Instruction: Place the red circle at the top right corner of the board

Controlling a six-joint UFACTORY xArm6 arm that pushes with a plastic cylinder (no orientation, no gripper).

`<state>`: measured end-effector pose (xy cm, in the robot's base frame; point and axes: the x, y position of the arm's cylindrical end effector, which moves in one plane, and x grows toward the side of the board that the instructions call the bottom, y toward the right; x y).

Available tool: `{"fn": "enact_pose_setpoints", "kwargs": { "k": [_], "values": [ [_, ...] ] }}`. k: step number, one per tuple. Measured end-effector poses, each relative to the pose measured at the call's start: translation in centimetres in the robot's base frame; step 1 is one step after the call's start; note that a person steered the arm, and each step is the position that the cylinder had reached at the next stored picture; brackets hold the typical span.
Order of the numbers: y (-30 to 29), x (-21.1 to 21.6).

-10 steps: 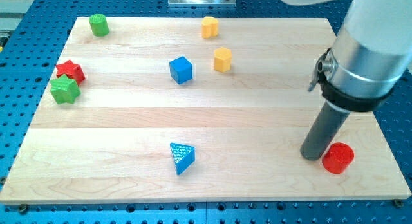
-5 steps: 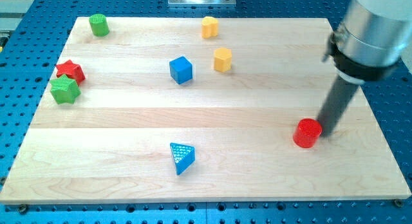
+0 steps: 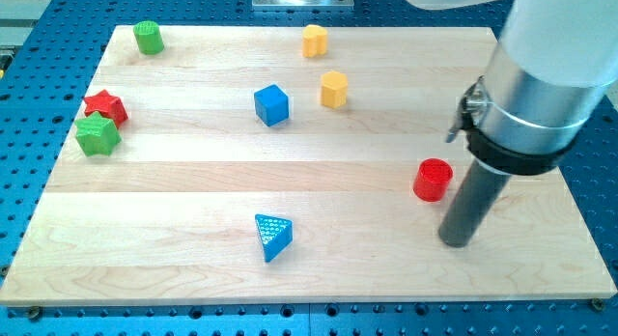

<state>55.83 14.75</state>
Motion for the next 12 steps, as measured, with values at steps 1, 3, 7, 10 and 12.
{"fn": "enact_pose_setpoints", "kwargs": {
  "k": [1,3,7,10,12],
  "values": [
    [-0.2,-4.1],
    [2.2,-13.1],
    [-1.9,-17.0],
    [6.5,-19.2],
    [8.0,-23.7]
  ]
}}
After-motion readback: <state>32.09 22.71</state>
